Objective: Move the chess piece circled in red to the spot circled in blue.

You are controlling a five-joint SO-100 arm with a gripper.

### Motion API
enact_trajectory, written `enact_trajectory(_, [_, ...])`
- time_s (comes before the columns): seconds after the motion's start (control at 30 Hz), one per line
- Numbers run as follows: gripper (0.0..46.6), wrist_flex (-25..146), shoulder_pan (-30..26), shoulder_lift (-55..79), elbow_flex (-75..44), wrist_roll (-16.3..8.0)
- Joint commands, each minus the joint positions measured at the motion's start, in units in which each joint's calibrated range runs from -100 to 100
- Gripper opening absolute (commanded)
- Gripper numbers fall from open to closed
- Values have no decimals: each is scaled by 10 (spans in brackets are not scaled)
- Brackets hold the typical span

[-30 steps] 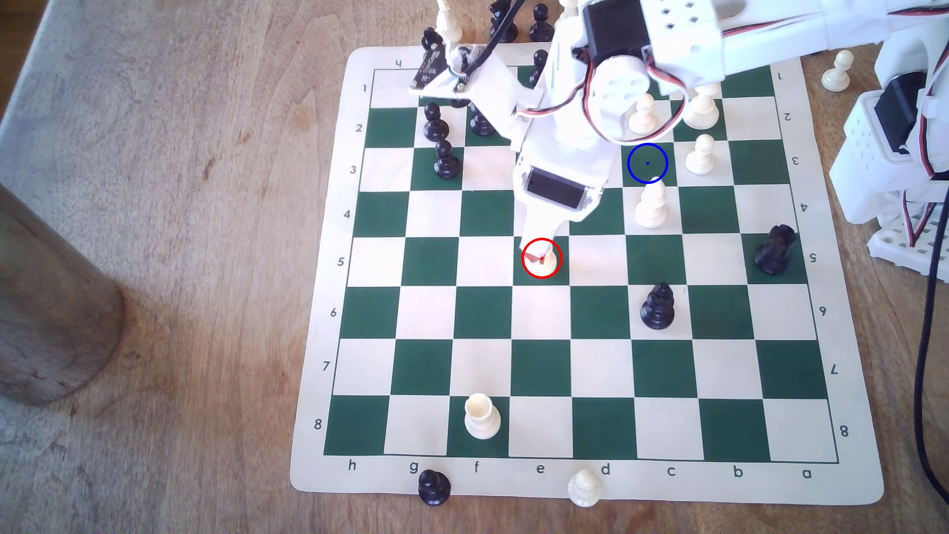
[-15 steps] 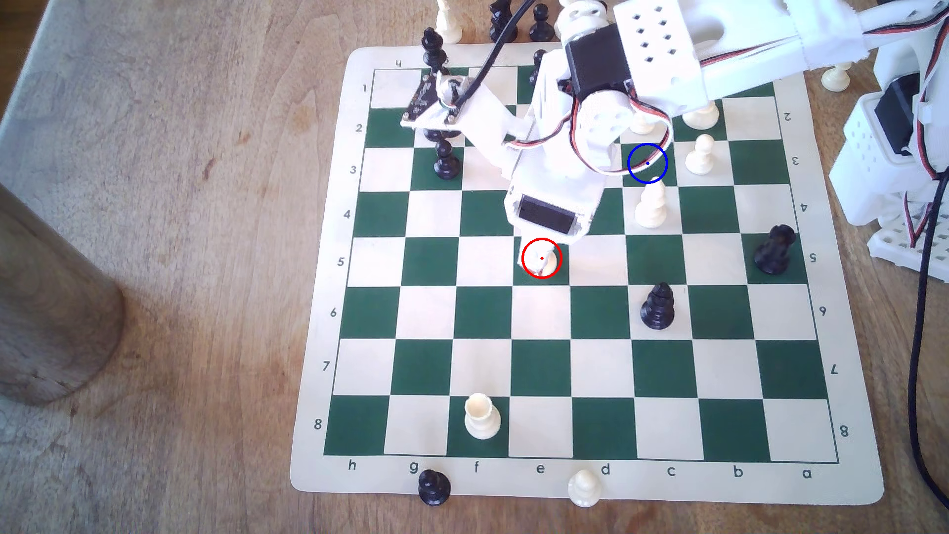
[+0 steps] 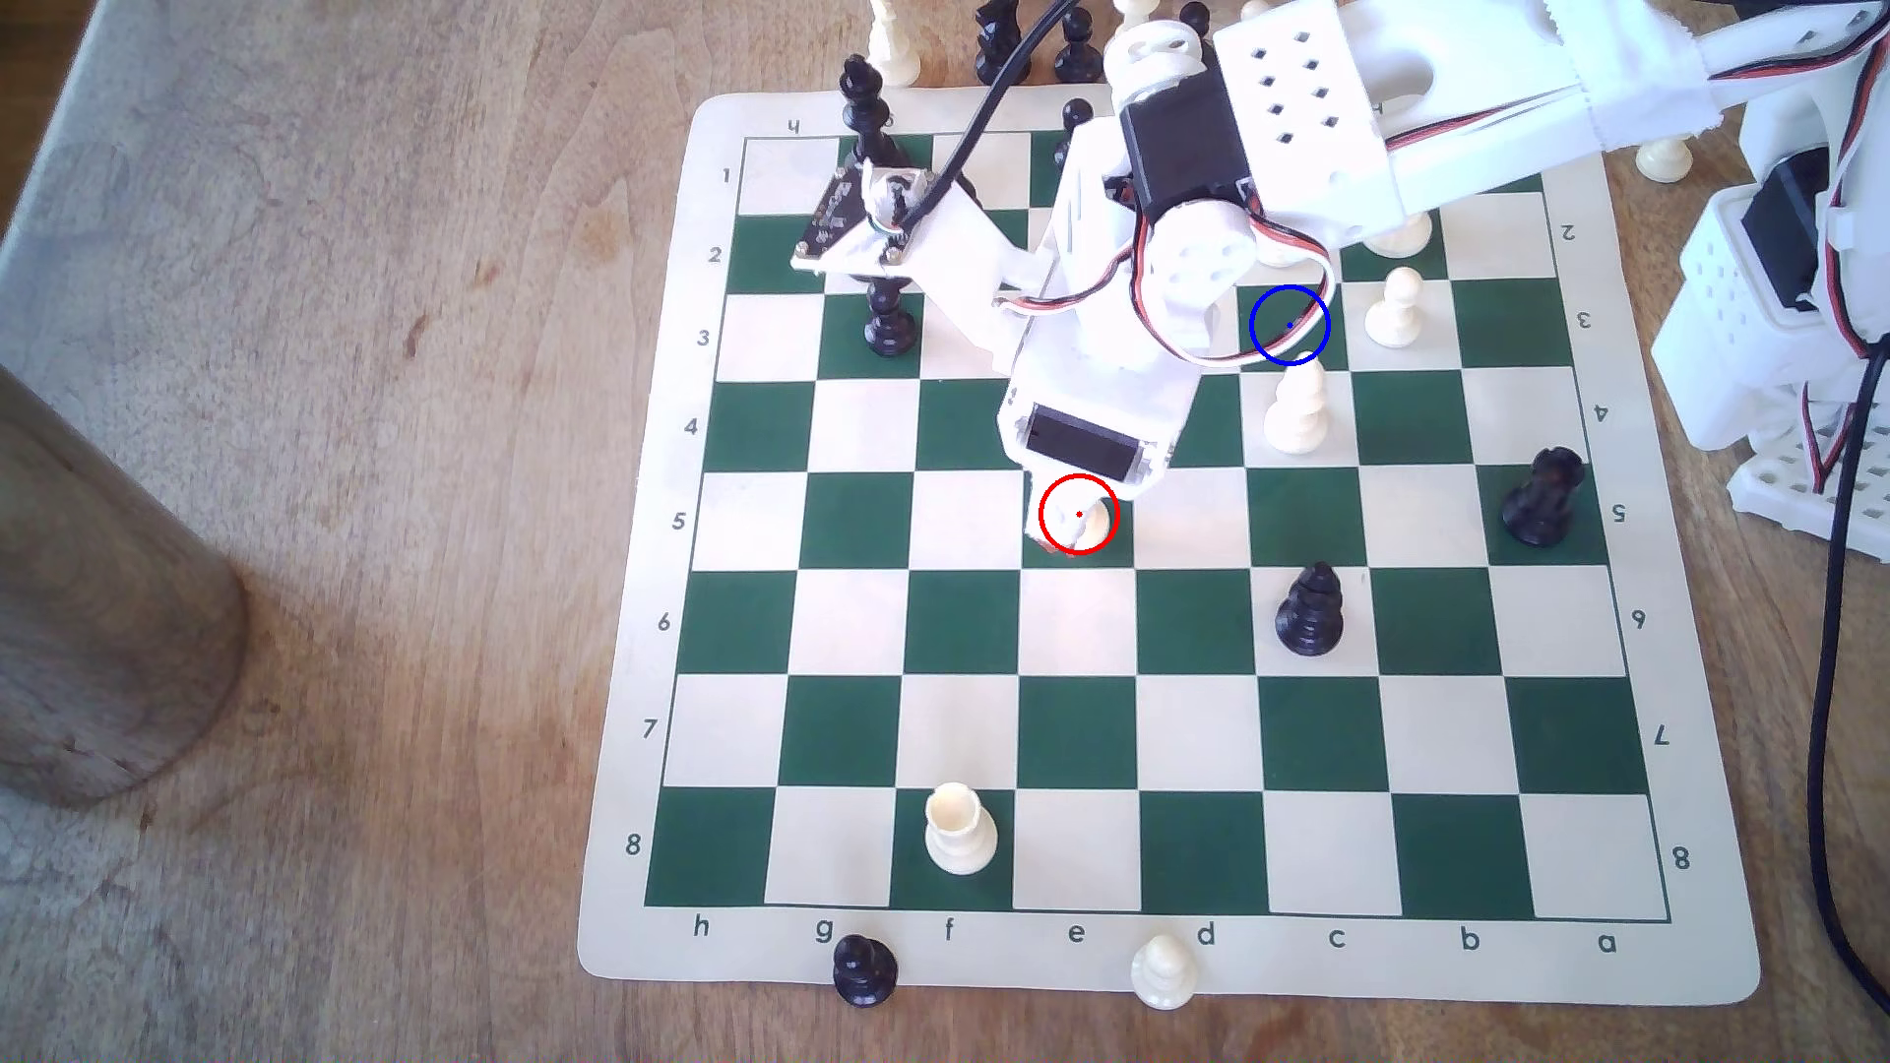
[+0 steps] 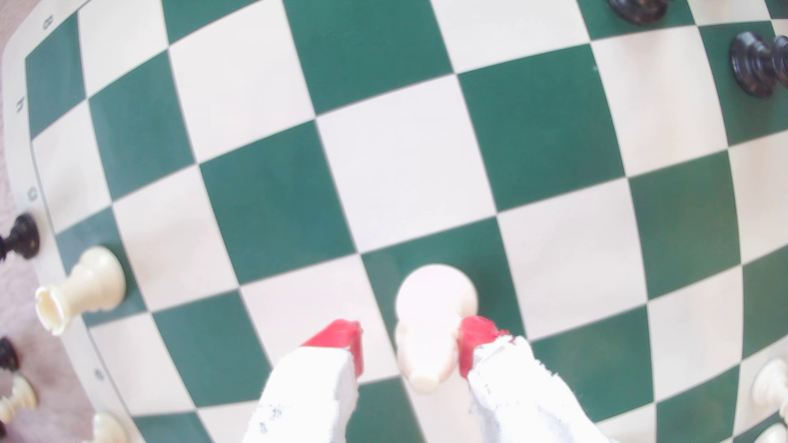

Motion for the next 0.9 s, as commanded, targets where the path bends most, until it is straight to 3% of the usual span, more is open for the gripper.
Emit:
enact_trajectory(0.0, [98, -4, 1, -10, -47, 2])
enact_trajectory(0.07, [77, -4, 1, -9, -47, 2])
enact_trajectory(0.13, [9, -4, 2, -7, -47, 2])
enact_trajectory(0.17, [4, -5, 2, -7, -47, 2])
enact_trajectory(0.37, [4, -7, 6, -17, -43, 2])
enact_trajectory(0.67, [4, -32, 21, -207, 47, 9])
enact_trajectory(0.87, [4, 27, 56, -311, 115, 27])
